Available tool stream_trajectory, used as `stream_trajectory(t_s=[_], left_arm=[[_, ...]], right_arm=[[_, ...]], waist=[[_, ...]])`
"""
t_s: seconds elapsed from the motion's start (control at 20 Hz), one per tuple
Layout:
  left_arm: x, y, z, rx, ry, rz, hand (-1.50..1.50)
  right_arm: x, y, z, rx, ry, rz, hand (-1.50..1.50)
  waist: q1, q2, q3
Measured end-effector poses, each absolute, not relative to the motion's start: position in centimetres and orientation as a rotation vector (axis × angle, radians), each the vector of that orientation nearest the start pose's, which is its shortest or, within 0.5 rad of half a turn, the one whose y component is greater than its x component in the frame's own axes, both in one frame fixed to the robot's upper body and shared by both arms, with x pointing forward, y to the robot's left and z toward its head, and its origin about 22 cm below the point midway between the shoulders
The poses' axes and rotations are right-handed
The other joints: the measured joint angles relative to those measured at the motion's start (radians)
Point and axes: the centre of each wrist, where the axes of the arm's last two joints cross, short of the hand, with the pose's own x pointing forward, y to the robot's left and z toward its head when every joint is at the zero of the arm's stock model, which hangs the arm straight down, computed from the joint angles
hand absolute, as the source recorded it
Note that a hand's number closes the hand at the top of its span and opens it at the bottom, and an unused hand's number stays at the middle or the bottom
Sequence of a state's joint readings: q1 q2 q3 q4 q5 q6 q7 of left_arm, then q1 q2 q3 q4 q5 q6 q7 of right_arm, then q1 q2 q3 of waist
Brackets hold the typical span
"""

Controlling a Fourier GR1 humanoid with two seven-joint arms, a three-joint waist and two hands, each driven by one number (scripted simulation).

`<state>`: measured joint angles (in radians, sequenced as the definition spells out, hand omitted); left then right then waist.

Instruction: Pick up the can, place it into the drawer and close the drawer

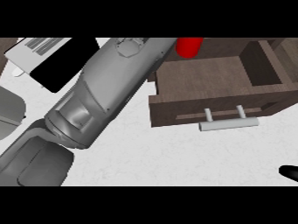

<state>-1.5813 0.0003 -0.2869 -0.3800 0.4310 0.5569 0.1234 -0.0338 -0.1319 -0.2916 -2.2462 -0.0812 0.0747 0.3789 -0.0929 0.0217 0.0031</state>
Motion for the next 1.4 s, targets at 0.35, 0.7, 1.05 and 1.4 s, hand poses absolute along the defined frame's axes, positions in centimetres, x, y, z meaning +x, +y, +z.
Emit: stream_trajectory(t_s=[0.35,0.7,1.05,1.4], left_arm=[[43.3,-2.1,25.1,0.123,-1.704,-0.106,-1.5],[43.5,-2.1,25.2,0.109,-1.706,-0.055,-1.5],[43.5,-2.1,25.8,0.051,-1.701,-0.002,-1.5],[43.6,-2.0,25.8,0.042,-1.722,0.003,-1.5]], right_arm=[[19.1,-28.8,17.9,-0.259,-1.933,0.05,-1.5],[19.9,-28.5,18.1,-0.356,-1.985,0.21,-1.5],[21.9,-27.3,18.8,-0.536,-1.996,0.435,-1.5],[25.2,-25.4,17.3,-0.709,-1.947,0.644,-1.5]], waist=[[-0.016,0.006,0.0],[-0.008,0.008,0.0],[0.009,0.01,-0.001],[0.042,0.005,-0.001]])
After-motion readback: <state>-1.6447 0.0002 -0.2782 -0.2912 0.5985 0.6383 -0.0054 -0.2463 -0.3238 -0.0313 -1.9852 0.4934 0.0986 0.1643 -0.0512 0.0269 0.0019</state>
